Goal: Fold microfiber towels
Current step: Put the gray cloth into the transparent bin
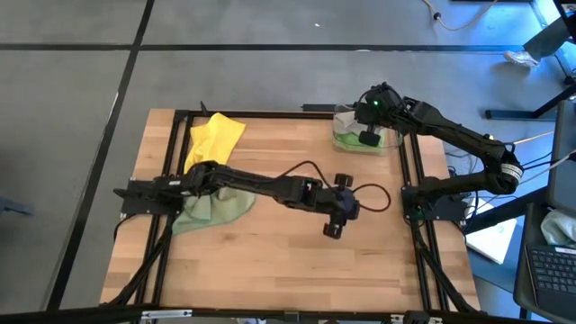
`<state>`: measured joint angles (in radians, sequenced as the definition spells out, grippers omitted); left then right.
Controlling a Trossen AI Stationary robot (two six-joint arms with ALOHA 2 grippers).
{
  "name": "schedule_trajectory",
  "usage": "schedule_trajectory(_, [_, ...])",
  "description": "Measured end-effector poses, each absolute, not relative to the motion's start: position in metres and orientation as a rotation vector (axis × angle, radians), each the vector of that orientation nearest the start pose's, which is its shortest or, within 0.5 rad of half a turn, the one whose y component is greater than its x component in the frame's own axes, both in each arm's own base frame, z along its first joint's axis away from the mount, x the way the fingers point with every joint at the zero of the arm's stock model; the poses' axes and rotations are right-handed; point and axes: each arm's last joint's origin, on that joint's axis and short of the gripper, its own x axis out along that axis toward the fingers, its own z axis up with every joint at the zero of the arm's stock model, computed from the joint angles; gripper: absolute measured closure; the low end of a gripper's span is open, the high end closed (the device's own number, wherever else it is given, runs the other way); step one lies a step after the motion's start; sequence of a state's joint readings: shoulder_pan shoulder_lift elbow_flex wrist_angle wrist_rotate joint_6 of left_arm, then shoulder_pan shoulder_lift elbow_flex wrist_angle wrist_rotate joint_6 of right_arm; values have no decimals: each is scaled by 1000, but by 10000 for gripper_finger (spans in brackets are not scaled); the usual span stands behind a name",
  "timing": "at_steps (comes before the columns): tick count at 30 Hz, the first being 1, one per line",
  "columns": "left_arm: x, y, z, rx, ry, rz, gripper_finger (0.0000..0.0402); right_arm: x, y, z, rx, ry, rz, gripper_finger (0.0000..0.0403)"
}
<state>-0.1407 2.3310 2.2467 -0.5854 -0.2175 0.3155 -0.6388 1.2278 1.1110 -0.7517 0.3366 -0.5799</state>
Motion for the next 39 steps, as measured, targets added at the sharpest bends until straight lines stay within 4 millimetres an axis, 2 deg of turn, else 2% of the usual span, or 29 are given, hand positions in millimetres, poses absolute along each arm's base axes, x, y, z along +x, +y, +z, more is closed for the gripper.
schedule_trajectory(3, [523, -51, 263, 464, 717, 1, 243, 189, -152, 311, -347, 1115, -631, 388])
schedule_trajectory(8, [520, 1, 242, 483, 821, 47, 244, 189, -152, 310, -316, 1103, -650, 389])
schedule_trajectory(11, [509, 26, 241, 481, 855, 54, 244, 189, -152, 310, -296, 1095, -663, 389])
schedule_trajectory(13, [504, 48, 244, 474, 803, 72, 244, 189, -152, 310, -291, 1093, -666, 389])
schedule_trajectory(18, [467, 96, 262, 398, 628, 63, 244, 189, -153, 310, -270, 1085, -682, 390])
schedule_trajectory(21, [448, 111, 273, 375, 458, 76, 244, 189, -153, 310, -256, 1079, -690, 389])
schedule_trajectory(23, [442, 117, 270, 396, 404, 96, 244, 190, -153, 310, -254, 1070, -695, 388])
schedule_trajectory(30, [448, 124, 255, 709, 445, 257, 224, 193, -154, 313, -262, 1025, -708, 387])
schedule_trajectory(32, [450, 129, 256, 747, 430, 315, 217, 193, -154, 313, -255, 1024, -701, 387])
schedule_trajectory(35, [449, 141, 267, 758, 336, 377, 208, 193, -153, 312, -230, 1014, -690, 388])
schedule_trajectory(39, [443, 160, 272, 718, 262, 339, 197, 194, -152, 312, -194, 993, -653, 388])
